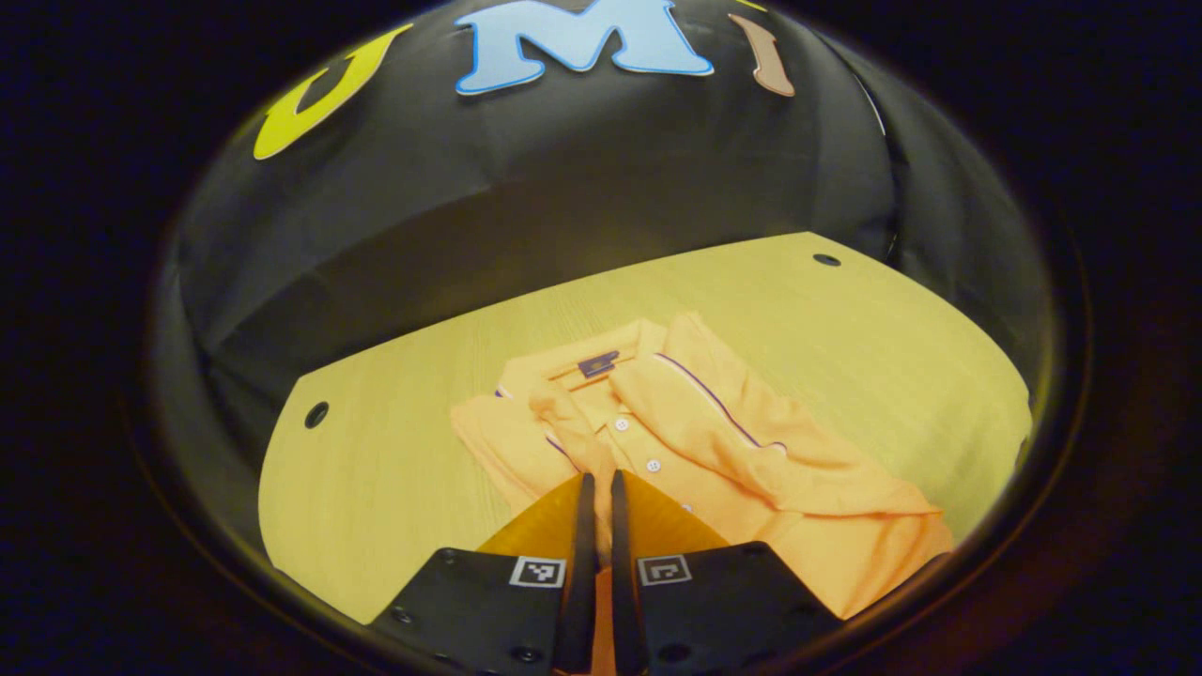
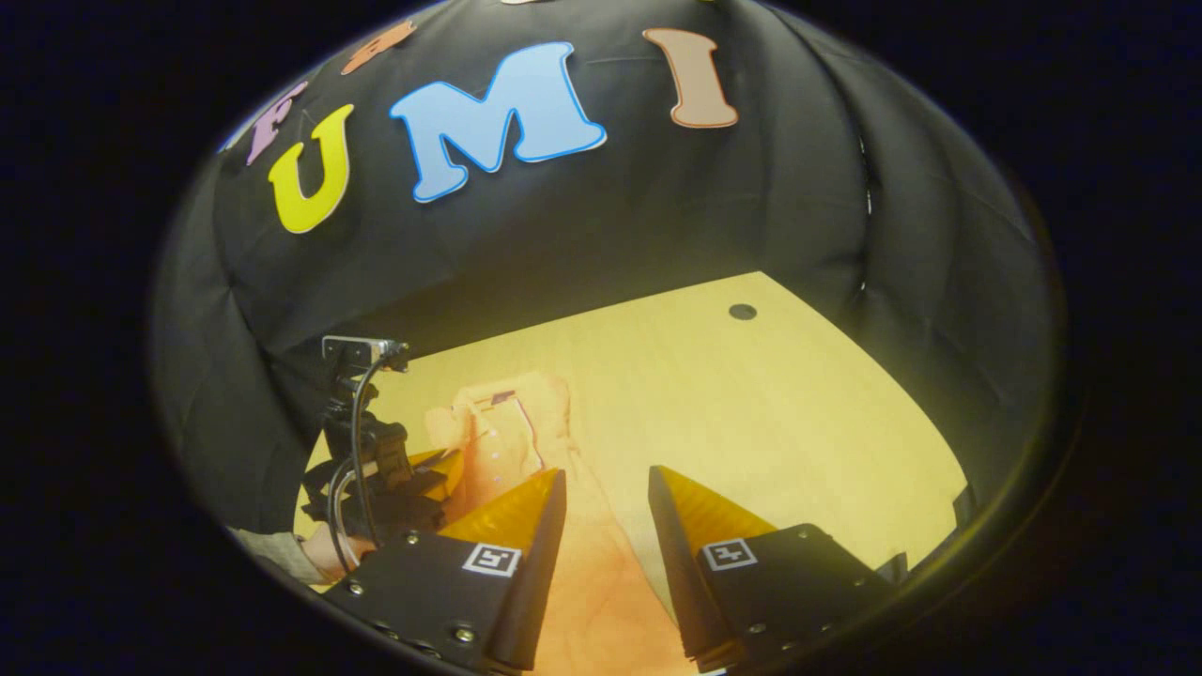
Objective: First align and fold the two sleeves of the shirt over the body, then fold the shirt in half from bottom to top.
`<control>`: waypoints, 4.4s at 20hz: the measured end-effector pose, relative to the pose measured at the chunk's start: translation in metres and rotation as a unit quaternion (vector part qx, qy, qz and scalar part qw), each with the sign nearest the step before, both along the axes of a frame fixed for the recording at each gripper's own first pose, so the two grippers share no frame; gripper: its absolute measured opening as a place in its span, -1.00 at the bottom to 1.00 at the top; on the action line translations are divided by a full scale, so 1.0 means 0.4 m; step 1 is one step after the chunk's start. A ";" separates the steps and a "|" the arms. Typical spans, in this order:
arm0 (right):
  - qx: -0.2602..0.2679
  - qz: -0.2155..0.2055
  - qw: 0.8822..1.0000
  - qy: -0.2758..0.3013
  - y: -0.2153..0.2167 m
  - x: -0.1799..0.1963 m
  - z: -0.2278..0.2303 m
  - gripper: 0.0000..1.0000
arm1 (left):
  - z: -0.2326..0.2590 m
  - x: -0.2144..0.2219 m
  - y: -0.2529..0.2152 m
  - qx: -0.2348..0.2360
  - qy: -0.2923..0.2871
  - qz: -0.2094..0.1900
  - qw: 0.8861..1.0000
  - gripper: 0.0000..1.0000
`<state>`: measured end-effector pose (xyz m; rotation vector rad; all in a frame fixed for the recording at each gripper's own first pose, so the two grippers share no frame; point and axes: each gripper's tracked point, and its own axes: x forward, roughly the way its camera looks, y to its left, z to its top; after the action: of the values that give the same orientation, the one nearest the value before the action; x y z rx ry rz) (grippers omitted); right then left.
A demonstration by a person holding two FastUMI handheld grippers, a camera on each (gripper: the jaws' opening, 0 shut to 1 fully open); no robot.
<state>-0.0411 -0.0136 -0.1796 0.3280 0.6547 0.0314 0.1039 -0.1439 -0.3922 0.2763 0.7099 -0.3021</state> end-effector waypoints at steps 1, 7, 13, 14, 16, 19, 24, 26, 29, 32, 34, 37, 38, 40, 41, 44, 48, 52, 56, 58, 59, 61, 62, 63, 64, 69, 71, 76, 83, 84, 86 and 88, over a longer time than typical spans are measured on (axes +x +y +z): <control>0.000 -0.002 1.000 0.002 -0.008 -0.008 -0.004 0.12 | -0.008 -0.003 0.000 0.002 0.004 0.003 1.000 -0.61; 0.006 0.002 1.000 0.005 -0.033 -0.035 -0.021 0.11 | -0.001 -0.042 0.007 -0.019 0.020 0.029 0.999 0.54; 0.012 0.034 0.999 0.004 -0.011 -0.053 -0.029 0.11 | 0.087 -0.102 0.044 -0.028 0.002 0.050 0.998 0.70; 0.012 0.042 0.999 0.006 -0.005 -0.056 -0.034 0.11 | 0.104 -0.121 0.052 -0.031 0.002 0.053 0.998 0.70; 0.002 0.059 0.998 0.017 0.005 -0.075 -0.063 0.12 | 0.125 -0.171 0.077 -0.030 0.006 0.064 0.998 0.70; -0.007 0.089 0.995 0.051 0.027 -0.125 -0.125 0.12 | 0.132 -0.275 0.115 -0.026 0.028 0.084 0.996 0.71; -0.004 0.131 0.983 0.128 0.078 -0.216 -0.235 0.11 | 0.085 -0.475 0.186 -0.008 0.102 0.121 0.987 0.71; -0.006 0.146 0.977 0.153 0.096 -0.251 -0.270 0.12 | 0.066 -0.544 0.213 -0.003 0.129 0.135 0.982 0.83; -0.019 0.170 0.966 0.195 0.111 -0.303 -0.312 0.05 | 0.028 -0.653 0.234 -0.004 0.191 0.159 0.969 0.70; -0.039 0.191 0.954 0.228 0.122 -0.344 -0.341 0.17 | -0.006 -0.731 0.249 0.003 0.238 0.167 0.957 0.70; -0.051 0.198 0.946 0.250 0.128 -0.372 -0.367 0.44 | -0.024 -0.787 0.263 0.016 0.271 0.173 0.947 0.70; -0.074 0.204 0.933 0.287 0.117 -0.405 -0.391 0.50 | -0.040 -0.843 0.276 0.031 0.302 0.175 0.936 0.82; -0.081 0.205 0.929 0.299 0.113 -0.411 -0.398 0.49 | -0.045 -0.856 0.274 0.036 0.310 0.175 0.934 0.79; -0.088 0.206 0.921 0.318 0.108 -0.428 -0.415 0.49 | -0.052 -0.877 0.266 0.039 0.322 0.176 0.929 0.76; -0.089 0.207 0.917 0.328 0.107 -0.440 -0.421 0.50 | -0.055 -0.878 0.268 0.040 0.327 0.177 0.928 0.76; -0.093 0.206 0.910 0.347 0.107 -0.449 -0.432 0.52 | -0.067 -0.871 0.264 0.042 0.339 0.180 0.923 0.81; -0.115 0.209 0.901 0.362 0.109 -0.453 -0.450 0.48 | -0.070 -0.871 0.260 0.047 0.367 0.178 0.912 0.80; -0.122 0.209 0.884 0.401 0.107 -0.458 -0.445 0.56 | -0.077 -0.869 0.263 0.037 0.409 0.185 0.893 0.80; -0.122 0.210 0.867 0.435 0.111 -0.454 -0.445 0.58 | -0.072 -0.870 0.265 0.044 0.425 0.181 0.886 0.79; -0.121 0.209 0.863 0.443 0.113 -0.455 -0.447 0.59 | -0.075 -0.868 0.264 0.042 0.423 0.183 0.887 0.80; -0.121 0.208 0.863 0.444 0.114 -0.453 -0.447 0.60 | -0.074 -0.870 0.263 0.042 0.420 0.184 0.888 0.80; -0.123 0.210 0.864 0.441 0.115 -0.452 -0.444 0.61 | -0.072 -0.869 0.263 0.040 0.417 0.183 0.889 0.77; -0.124 0.214 0.863 0.439 0.115 -0.455 -0.446 0.58 | -0.073 -0.870 0.261 0.039 0.418 0.179 0.890 0.75; -0.125 0.216 0.863 0.439 0.115 -0.453 -0.446 0.55 | -0.073 -0.870 0.257 0.041 0.418 0.175 0.890 0.71; -0.130 0.214 0.862 0.441 0.109 -0.454 -0.447 0.49 | -0.071 -0.867 0.254 0.044 0.418 0.170 0.891 0.62; -0.151 0.197 0.867 0.432 0.100 -0.446 -0.448 -0.58 | -0.068 -0.859 0.244 0.065 0.406 0.180 0.894 -0.67; -0.155 0.196 0.869 0.427 0.104 -0.443 -0.438 -0.99 | -0.066 -0.863 0.243 0.069 0.403 0.171 0.897 -0.84; -0.158 0.197 0.868 0.427 0.107 -0.445 -0.445 -0.99 | -0.073 -0.858 0.242 0.064 0.399 0.176 0.898 -0.77; -0.138 0.187 0.876 0.424 0.109 -0.447 -0.438 -0.99 | -0.064 -0.863 0.241 0.042 0.395 0.187 0.899 -0.84; -0.129 0.183 0.877 0.425 0.112 -0.446 -0.434 -0.99 | -0.054 -0.857 0.245 0.042 0.390 0.188 0.900 -0.84; -0.110 0.176 0.883 0.421 0.122 -0.439 -0.417 -0.99 | -0.034 -0.830 0.253 0.047 0.370 0.184 0.909 -0.78; -0.103 0.175 0.887 0.414 0.125 -0.427 -0.395 -0.99 | -0.016 -0.805 0.253 0.047 0.358 0.182 0.915 -0.85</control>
<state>-0.2119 0.0363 -0.3377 -0.0085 1.5542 0.1710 -0.2181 -0.0428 -0.3986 0.1113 1.4844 0.0008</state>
